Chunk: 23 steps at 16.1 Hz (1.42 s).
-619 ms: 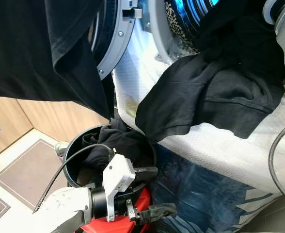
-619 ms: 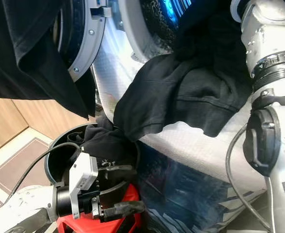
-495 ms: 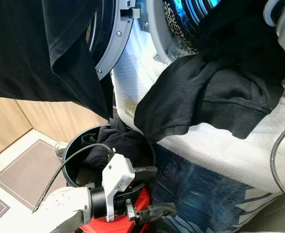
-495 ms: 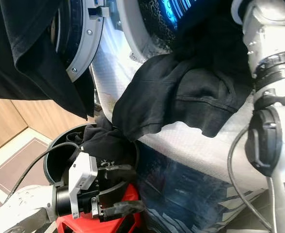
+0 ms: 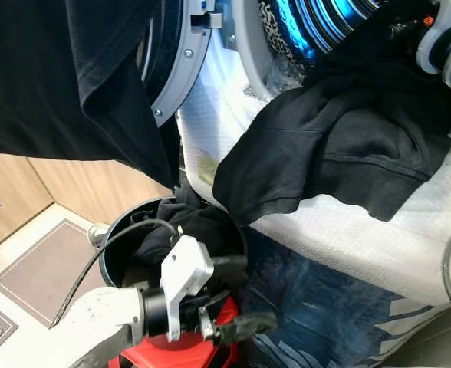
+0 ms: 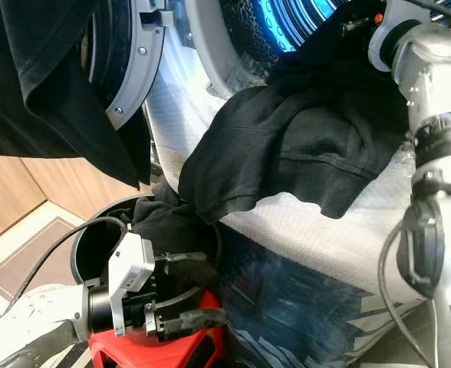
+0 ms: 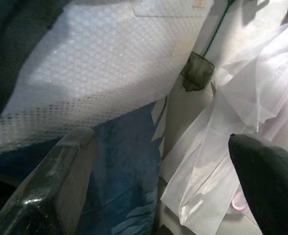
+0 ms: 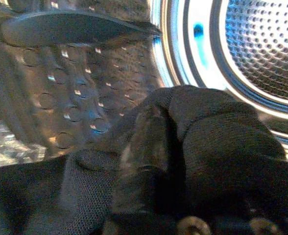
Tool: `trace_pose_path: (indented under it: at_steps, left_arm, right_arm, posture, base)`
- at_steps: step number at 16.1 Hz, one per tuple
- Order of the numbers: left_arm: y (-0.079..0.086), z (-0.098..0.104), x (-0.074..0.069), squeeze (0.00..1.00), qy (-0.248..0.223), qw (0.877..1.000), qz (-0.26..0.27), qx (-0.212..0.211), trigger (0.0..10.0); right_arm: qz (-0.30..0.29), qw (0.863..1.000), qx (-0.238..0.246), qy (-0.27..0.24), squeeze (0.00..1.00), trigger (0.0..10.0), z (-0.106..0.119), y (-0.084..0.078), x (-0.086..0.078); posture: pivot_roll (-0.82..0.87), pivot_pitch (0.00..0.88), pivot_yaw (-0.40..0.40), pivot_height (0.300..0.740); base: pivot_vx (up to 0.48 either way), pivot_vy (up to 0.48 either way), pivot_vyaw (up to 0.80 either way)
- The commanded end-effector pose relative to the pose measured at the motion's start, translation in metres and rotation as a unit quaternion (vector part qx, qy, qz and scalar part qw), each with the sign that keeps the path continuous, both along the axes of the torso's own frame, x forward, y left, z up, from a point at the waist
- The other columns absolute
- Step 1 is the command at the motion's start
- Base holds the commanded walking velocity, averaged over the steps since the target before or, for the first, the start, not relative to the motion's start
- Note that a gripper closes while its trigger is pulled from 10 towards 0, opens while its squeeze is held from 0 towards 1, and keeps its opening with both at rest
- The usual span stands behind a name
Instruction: Clothes washing
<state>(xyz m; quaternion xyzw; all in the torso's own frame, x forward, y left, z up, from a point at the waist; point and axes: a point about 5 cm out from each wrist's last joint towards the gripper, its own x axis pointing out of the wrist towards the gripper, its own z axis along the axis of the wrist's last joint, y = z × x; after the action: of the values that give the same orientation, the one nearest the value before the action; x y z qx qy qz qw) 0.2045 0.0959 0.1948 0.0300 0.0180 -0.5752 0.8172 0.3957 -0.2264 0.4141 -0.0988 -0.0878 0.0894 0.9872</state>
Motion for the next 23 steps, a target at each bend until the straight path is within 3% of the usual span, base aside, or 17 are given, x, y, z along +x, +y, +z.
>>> trace_pose_path:
  at_steps: [1, 2, 3, 12, 16, 21, 22, 23]
  left_arm:
    - [0.001, 0.001, 0.001, 0.0, -0.004, 1.0, 0.002, 0.0, 10.0]
    - [-0.001, 0.0, 0.0, 0.0, -0.004, 1.0, 0.003, 0.002, 10.0]
    - [-0.001, 0.0, 0.0, 0.0, -0.005, 1.0, 0.002, 0.002, 10.0]
    - [-0.001, 0.001, 0.01, 0.0, -0.013, 1.0, 0.02, 0.011, 10.0]
    - [-0.002, 0.001, 0.014, 0.0, -0.021, 0.999, 0.027, 0.01, 10.0]
    - [-0.002, 0.001, 0.017, 0.0, -0.034, 0.999, 0.035, 0.01, 10.0]
    - [-0.003, 0.001, 0.018, 0.0, -0.035, 0.999, 0.036, 0.009, 10.0]
    - [-0.004, 0.002, 0.018, 0.0, -0.036, 0.999, 0.036, 0.008, 10.0]
  right_arm:
    - [0.009, 1.0, 0.01, -0.015, 1.0, 10.0, 0.01, -0.003, -0.006]
    - [0.056, 0.998, 0.01, -0.028, 1.0, 10.0, 0.007, 0.0, -0.015]
    - [0.065, 0.997, 0.01, -0.026, 1.0, 10.0, 0.005, 0.0, -0.018]
    - [0.08, 0.995, -0.053, -0.004, 1.0, 10.0, -0.014, -0.013, -0.055]
    - [0.103, 0.99, -0.097, 0.007, 1.0, 10.0, -0.028, -0.005, -0.076]
    - [0.14, 0.982, -0.126, -0.023, 1.0, 10.0, -0.032, -0.002, -0.095]
    - [0.146, 0.982, -0.116, -0.03, 0.05, 10.0, -0.032, -0.004, -0.098]
    - [0.152, 0.982, -0.104, -0.03, 0.0, 10.0, -0.033, -0.006, -0.101]
  posture:
    - [-0.01, 0.1, -0.03, 0.74]
    - [-0.01, 0.094, -0.023, 0.74]
    - [-0.01, 0.094, -0.023, 0.74]
    - [-0.02, 0.082, -0.004, 0.74]
    - [-0.02, 0.074, 0.001, 0.74]
    - [-0.03, 0.066, 0.005, 0.74]
    - [-0.03, 0.065, 0.005, 0.74]
    - [-0.04, 0.062, 0.007, 0.74]
  base:
    - [0.0, 0.0, 0.0]
    - [0.0, 0.0, 0.0]
    - [0.0, 0.0, 0.0]
    - [0.0, 0.0, 0.0]
    - [0.0, 0.0, 0.0]
    - [0.0, 0.0, 0.0]
    - [0.0, 0.0, 0.0]
    - [0.0, 0.0, 0.0]
